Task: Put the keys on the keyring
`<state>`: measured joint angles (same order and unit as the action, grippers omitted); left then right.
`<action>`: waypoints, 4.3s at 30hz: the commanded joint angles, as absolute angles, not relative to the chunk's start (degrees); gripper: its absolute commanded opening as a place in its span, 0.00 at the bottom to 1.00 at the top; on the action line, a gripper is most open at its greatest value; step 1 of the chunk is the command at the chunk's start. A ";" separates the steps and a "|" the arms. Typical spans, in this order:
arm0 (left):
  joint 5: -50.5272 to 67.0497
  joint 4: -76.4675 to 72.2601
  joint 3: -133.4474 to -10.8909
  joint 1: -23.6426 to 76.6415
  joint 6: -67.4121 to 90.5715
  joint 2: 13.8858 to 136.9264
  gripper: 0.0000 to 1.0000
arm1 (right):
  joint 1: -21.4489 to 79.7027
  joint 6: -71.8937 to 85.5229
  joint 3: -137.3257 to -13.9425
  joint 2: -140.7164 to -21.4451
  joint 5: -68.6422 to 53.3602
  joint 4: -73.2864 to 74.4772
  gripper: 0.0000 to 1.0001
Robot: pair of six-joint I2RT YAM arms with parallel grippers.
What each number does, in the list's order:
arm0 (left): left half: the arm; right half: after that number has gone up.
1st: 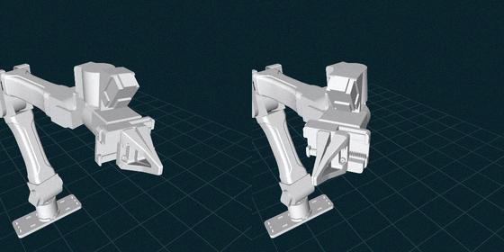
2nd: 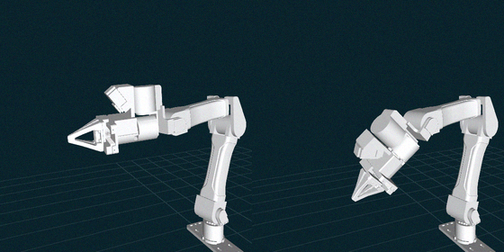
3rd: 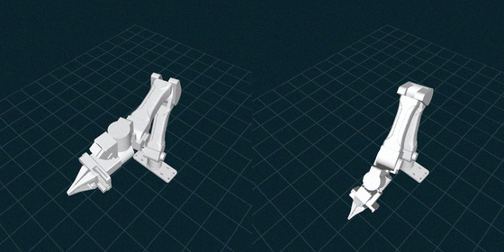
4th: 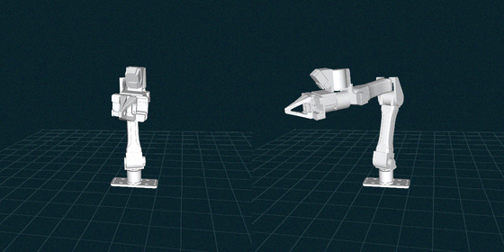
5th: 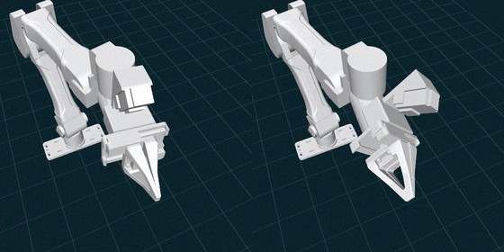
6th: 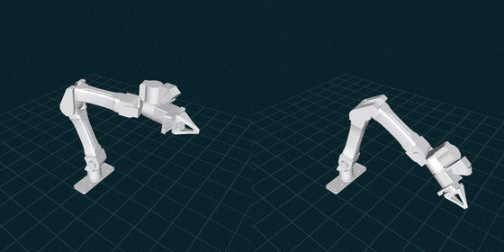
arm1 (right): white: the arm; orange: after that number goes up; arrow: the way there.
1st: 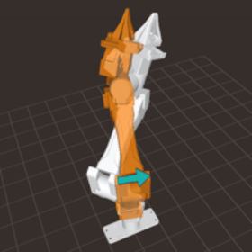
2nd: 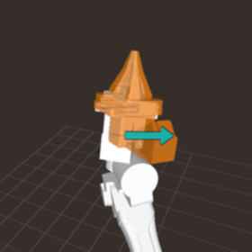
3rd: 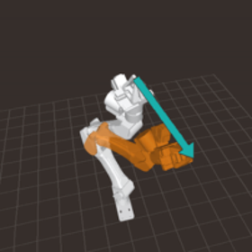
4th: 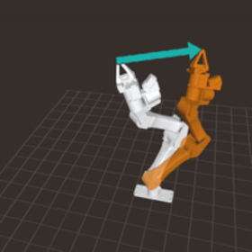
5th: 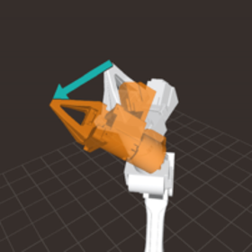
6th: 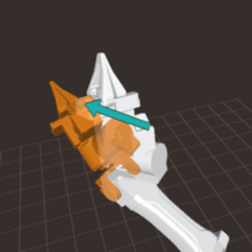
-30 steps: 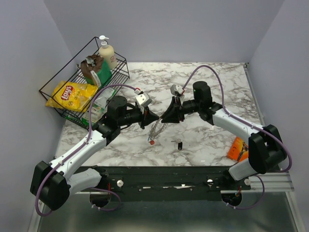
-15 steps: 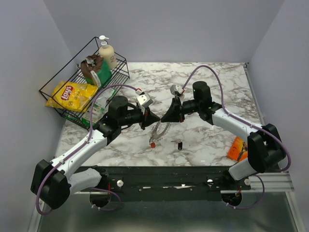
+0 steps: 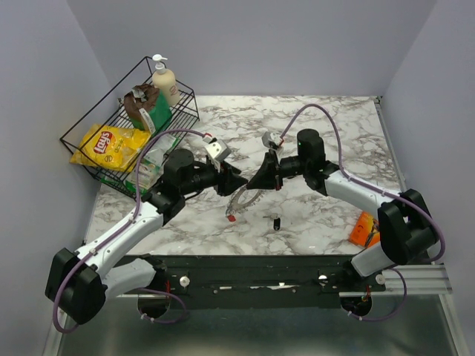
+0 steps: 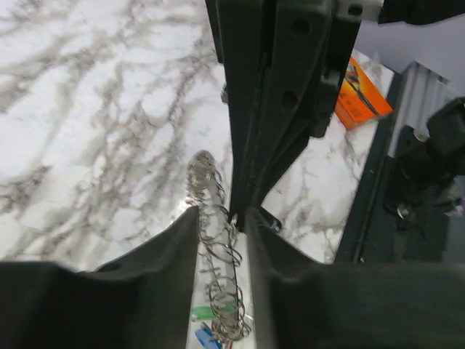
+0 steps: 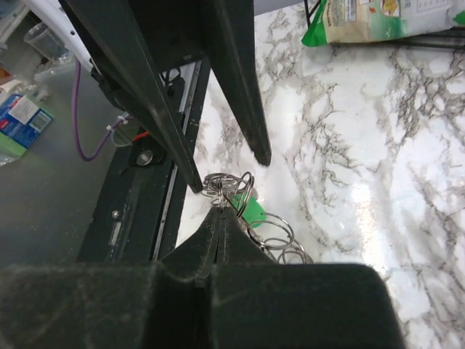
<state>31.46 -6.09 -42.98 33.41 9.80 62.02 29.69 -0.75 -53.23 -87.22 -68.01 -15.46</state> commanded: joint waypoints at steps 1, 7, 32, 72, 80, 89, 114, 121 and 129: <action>24.17 -14.67 -40.78 33.31 14.58 57.49 0.59 | 30.23 7.54 -49.75 -85.25 -66.54 -26.88 0.01; 26.00 -18.10 -39.11 30.50 18.72 55.64 0.64 | 30.15 14.49 -44.30 -83.85 -63.90 -41.73 0.01; 50.53 -33.23 -34.10 25.05 24.61 54.58 0.52 | 30.15 34.19 -35.77 -91.76 -64.25 -92.91 0.01; 55.81 -31.29 -39.11 27.86 22.15 63.46 0.49 | 30.06 29.97 -34.89 -81.91 -58.89 -83.67 0.01; 54.76 -29.79 -39.20 27.86 20.57 63.11 0.46 | 30.06 30.32 -34.98 -80.77 -59.59 -83.67 0.01; 55.28 -29.97 -39.11 27.86 20.39 63.63 0.37 | 30.15 30.50 -34.80 -79.63 -59.77 -83.76 0.01; 55.20 -27.17 -40.60 28.04 19.96 62.49 0.00 | 30.06 34.89 -36.38 -82.53 -61.26 -85.78 0.03; 53.09 -21.27 -42.45 29.09 16.70 61.44 0.00 | 30.06 36.91 -38.14 -84.02 -62.75 -85.34 0.21; 49.66 -12.84 -45.09 30.32 12.57 60.56 0.00 | 30.06 32.97 -39.20 -81.65 -64.24 -75.16 0.27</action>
<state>52.25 -17.17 -41.80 29.47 15.53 62.22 29.85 35.88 -36.86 -83.64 -61.95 -74.06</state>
